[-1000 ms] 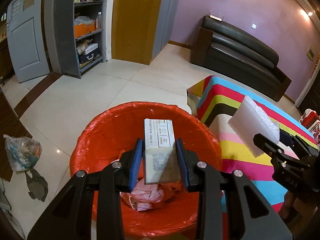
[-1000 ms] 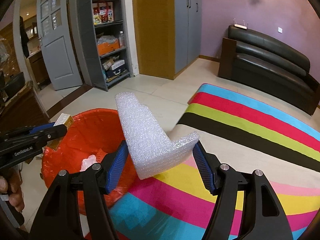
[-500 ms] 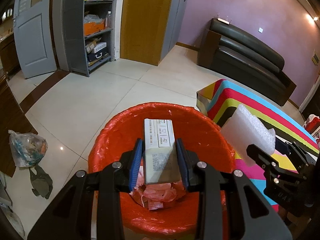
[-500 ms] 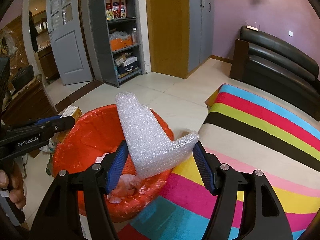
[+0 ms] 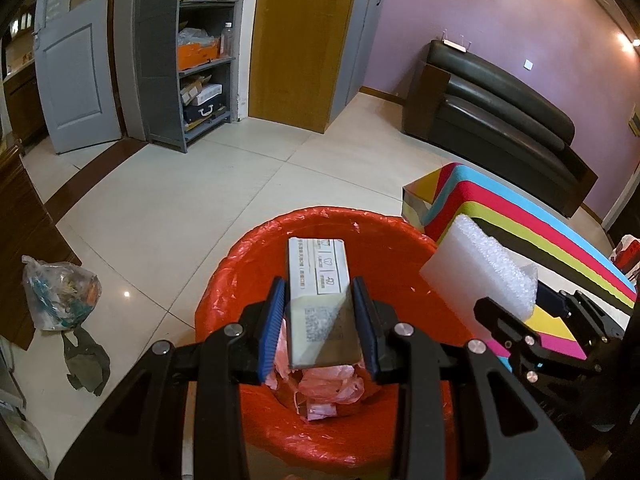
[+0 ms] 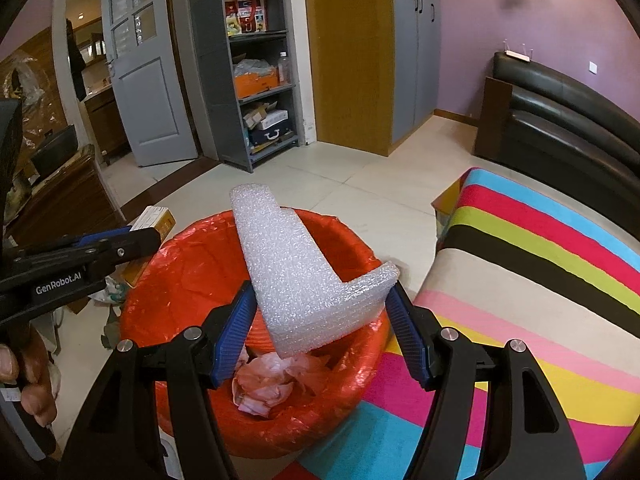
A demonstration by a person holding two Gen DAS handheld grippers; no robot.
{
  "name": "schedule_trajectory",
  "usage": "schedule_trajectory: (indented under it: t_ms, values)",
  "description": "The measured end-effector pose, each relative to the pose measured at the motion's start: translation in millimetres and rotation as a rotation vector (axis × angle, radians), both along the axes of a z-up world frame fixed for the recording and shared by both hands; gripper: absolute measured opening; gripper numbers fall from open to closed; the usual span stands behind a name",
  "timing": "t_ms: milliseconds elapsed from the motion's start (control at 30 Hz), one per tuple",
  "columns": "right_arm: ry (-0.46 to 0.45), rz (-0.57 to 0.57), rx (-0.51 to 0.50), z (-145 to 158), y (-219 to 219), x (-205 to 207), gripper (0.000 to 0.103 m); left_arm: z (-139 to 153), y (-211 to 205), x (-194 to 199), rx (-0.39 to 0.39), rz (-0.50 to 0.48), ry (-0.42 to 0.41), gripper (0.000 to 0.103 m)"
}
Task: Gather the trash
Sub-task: 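Open both tools to drop the box and foam into the wastebasket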
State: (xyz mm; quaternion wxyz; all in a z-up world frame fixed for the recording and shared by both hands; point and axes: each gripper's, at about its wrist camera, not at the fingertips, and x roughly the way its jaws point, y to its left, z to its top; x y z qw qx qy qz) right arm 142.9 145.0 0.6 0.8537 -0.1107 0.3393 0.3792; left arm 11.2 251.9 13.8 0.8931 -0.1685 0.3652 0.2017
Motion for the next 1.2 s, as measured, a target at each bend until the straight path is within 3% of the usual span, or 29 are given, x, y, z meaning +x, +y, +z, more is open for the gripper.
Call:
schedule_trajectory:
  t_ms: [367, 400, 433, 467, 733, 833, 1200]
  values:
    - [0.007, 0.02, 0.019, -2, 9, -4, 0.065, 0, 5, -2, -0.004, 0.008, -0.002, 0.034]
    - [0.007, 0.022, 0.018, -2, 10, -4, 0.066, 0, 5, -2, -0.005, 0.012, -0.002, 0.036]
    - [0.009, 0.025, 0.018, -3, 10, -5, 0.067, 0, 6, -3, -0.008, 0.018, -0.001, 0.049]
    - [0.008, 0.025, 0.018, -3, 10, -5, 0.07, 0, 7, -4, -0.013, 0.023, -0.005, 0.055]
    - [0.003, 0.019, 0.018, -2, 7, -5, 0.073, 1, 10, -6, -0.014, 0.029, -0.006, 0.055]
    - [-0.003, 0.018, 0.017, -2, 3, -6, 0.073, 2, 10, -6, -0.012, 0.034, -0.007, 0.062]
    - [-0.026, -0.036, 0.032, 2, -26, -18, 0.073, -2, -4, -21, -0.018, 0.01, 0.0, 0.071]
